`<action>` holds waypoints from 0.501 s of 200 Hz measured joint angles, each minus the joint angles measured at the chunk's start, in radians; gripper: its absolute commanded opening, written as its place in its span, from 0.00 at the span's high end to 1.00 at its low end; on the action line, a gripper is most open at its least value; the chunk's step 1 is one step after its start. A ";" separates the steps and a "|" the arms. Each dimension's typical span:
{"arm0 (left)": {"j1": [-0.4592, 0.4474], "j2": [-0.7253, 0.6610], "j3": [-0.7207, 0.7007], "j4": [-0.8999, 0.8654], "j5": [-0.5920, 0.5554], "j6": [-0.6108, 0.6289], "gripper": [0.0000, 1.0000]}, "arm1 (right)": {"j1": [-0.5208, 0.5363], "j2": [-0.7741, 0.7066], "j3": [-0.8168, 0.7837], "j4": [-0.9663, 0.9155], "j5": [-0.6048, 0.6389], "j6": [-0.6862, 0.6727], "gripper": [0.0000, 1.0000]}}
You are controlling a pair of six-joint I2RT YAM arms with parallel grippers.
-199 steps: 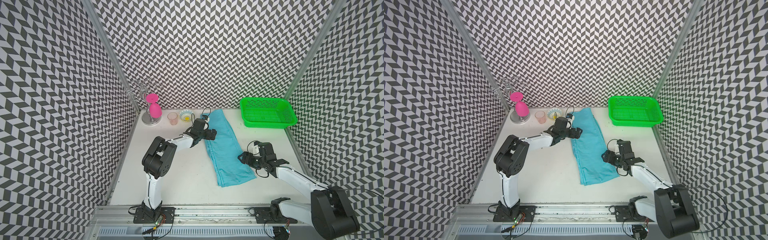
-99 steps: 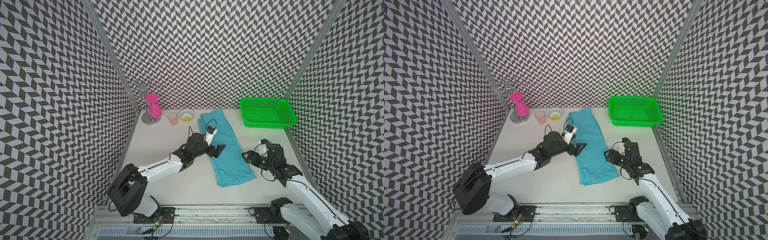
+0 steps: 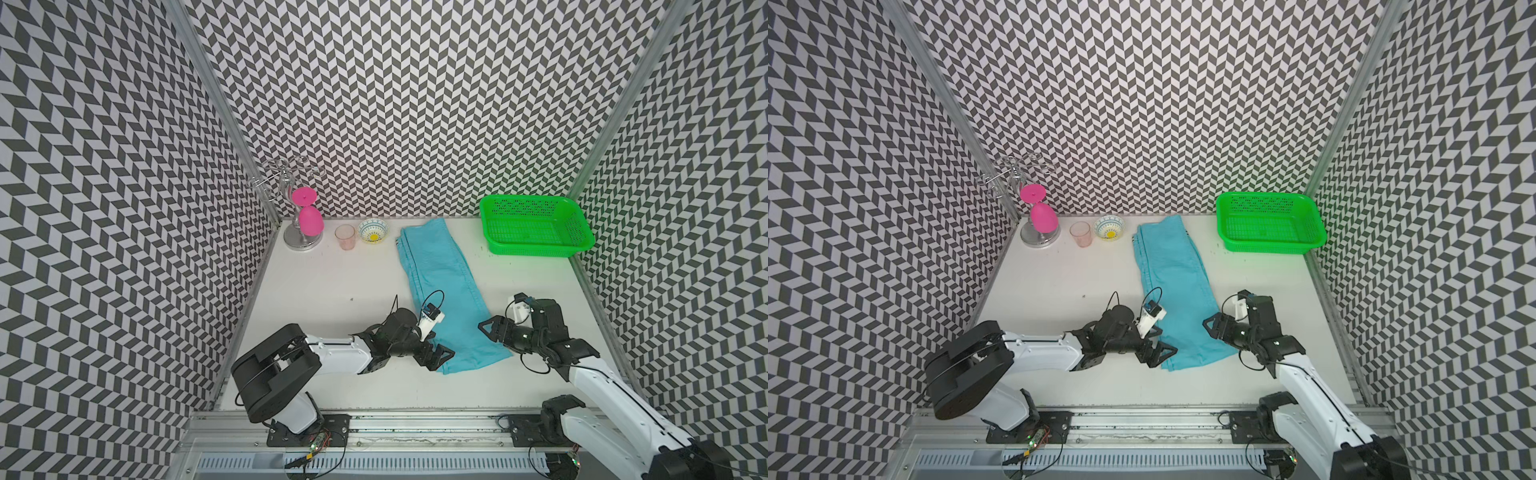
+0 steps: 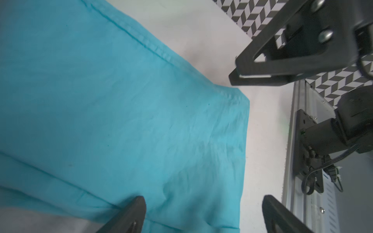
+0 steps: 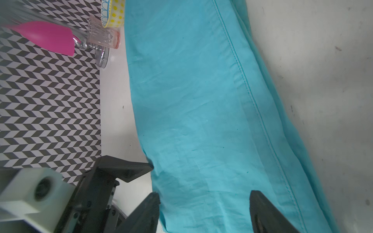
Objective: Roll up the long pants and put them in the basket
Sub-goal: Adjust the long pant at the center of the board.
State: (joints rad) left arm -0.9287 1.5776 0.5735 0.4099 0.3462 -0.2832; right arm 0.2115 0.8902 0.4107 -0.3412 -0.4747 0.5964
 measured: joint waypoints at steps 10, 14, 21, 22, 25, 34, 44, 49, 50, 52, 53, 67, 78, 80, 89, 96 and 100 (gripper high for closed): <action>-0.001 0.027 0.001 -0.004 -0.008 0.006 0.07 | 0.000 0.002 0.000 0.000 -0.009 -0.002 0.26; -0.002 0.033 0.001 -0.006 -0.013 0.010 0.07 | 0.000 0.002 0.000 0.000 -0.013 -0.003 0.26; -0.005 0.041 0.001 -0.013 -0.029 0.018 0.07 | 0.000 0.006 0.002 -0.003 -0.017 -0.005 0.27; -0.005 0.042 0.001 -0.014 -0.030 0.019 0.07 | 0.000 0.006 0.002 -0.003 -0.017 -0.005 0.27; -0.008 0.044 0.001 -0.018 -0.040 0.023 0.07 | 0.000 0.008 0.002 -0.005 -0.018 -0.006 0.27; -0.017 0.045 0.001 -0.029 -0.066 0.036 0.07 | 0.000 0.011 0.003 -0.008 -0.023 -0.010 0.27; -0.033 0.045 0.002 -0.043 -0.101 0.056 0.05 | 0.000 0.013 0.004 -0.011 -0.029 -0.011 0.27; -0.043 0.045 0.003 -0.051 -0.124 0.068 0.05 | 0.000 0.013 0.004 -0.014 -0.032 -0.011 0.27; -0.047 0.045 0.003 -0.053 -0.131 0.072 0.05 | 0.000 0.013 0.003 -0.014 -0.032 -0.011 0.27; -0.050 0.045 0.004 -0.056 -0.139 0.076 0.04 | 0.000 0.013 0.003 -0.014 -0.034 -0.011 0.27; -0.054 0.045 0.004 -0.059 -0.147 0.080 0.04 | 0.000 0.013 0.004 -0.014 -0.034 -0.011 0.27; -0.091 0.039 0.005 -0.080 -0.217 0.115 0.02 | 0.000 0.013 0.003 -0.015 -0.039 -0.011 0.27; -0.129 0.023 0.005 -0.094 -0.279 0.150 0.00 | 0.000 0.013 0.003 -0.015 -0.042 -0.012 0.27; -0.137 0.021 0.005 -0.095 -0.292 0.157 0.00 | 0.000 0.013 0.003 -0.015 -0.042 -0.012 0.27; -0.172 0.000 0.002 -0.097 -0.340 0.185 0.00 | 0.000 0.013 0.003 -0.014 -0.043 -0.012 0.27; -0.201 -0.019 -0.003 -0.096 -0.374 0.209 0.00 | 0.000 0.013 0.003 -0.014 -0.043 -0.012 0.27; -0.223 -0.032 -0.007 -0.092 -0.394 0.225 0.00 | 0.000 0.013 0.004 -0.014 -0.043 -0.012 0.27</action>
State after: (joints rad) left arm -1.1515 1.5459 0.5667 0.3176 -0.0475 -0.0586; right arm 0.2115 0.9028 0.4145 -0.3557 -0.5175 0.5842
